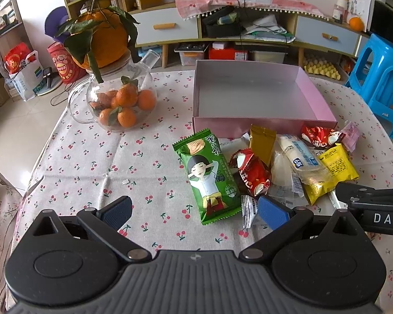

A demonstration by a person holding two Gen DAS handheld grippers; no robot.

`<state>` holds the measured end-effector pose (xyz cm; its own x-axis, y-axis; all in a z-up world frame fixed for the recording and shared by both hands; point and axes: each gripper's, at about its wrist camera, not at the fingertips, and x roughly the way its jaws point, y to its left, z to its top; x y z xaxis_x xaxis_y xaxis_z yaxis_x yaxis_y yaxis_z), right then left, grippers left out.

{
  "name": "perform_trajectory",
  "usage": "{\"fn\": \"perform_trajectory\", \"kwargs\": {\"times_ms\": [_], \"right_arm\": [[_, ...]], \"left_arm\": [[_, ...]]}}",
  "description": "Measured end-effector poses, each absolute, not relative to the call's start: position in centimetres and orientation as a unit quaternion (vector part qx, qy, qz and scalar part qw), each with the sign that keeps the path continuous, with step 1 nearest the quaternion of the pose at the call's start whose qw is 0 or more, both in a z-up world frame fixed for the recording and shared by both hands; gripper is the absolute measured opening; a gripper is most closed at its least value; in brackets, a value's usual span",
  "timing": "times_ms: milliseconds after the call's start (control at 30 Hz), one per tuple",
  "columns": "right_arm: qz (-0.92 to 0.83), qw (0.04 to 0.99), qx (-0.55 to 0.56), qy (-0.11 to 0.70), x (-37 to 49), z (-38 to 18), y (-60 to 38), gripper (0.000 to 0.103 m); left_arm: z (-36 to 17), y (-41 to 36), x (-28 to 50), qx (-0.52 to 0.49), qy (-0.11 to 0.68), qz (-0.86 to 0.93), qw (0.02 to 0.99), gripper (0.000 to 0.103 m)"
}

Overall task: Organize snacks
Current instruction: 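Grasp the green chip bag with the left tool while the right grasps the yellow packet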

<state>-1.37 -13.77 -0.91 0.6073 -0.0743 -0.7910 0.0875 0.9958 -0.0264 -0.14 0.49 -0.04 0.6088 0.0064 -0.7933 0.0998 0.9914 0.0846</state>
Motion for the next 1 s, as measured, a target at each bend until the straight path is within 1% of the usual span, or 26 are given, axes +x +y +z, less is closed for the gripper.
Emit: {"fn": "perform_trajectory", "kwargs": {"times_ms": [300,467,600,667,767,833,1000], "right_arm": [[-0.048,0.898,-0.012,0.438,-1.2,-1.2,-13.7,0.103],[-0.034,0.898,-0.028,0.437,-1.2,-1.4,-13.8,0.103],[-0.004,0.884,-0.026,0.467,-0.4,-2.1,-14.4,0.103],[0.006,0.877,-0.019,0.480,0.3,-2.3,-15.2,0.103],[0.010,0.871,-0.009,0.491,1.5,-1.8,-16.3,0.103],[0.017,0.870,0.018,0.493,2.2,-1.3,-17.2,0.103],[0.039,0.870,0.070,0.487,3.5,-1.6,-18.6,0.103]], "left_arm": [[-0.6,0.6,0.2,0.055,0.447,-0.032,0.892,0.103],[-0.7,1.5,0.5,0.043,0.438,-0.049,0.897,0.103],[-1.2,1.9,1.4,0.053,0.448,-0.065,0.890,0.103],[-1.3,2.0,2.0,0.061,0.462,-0.082,0.881,0.099],[-1.1,2.6,2.7,0.059,0.468,-0.093,0.877,0.098],[-1.0,3.1,3.4,0.050,0.475,-0.093,0.874,0.097],[-1.9,4.5,4.8,-0.028,0.498,-0.107,0.860,0.088]]}}
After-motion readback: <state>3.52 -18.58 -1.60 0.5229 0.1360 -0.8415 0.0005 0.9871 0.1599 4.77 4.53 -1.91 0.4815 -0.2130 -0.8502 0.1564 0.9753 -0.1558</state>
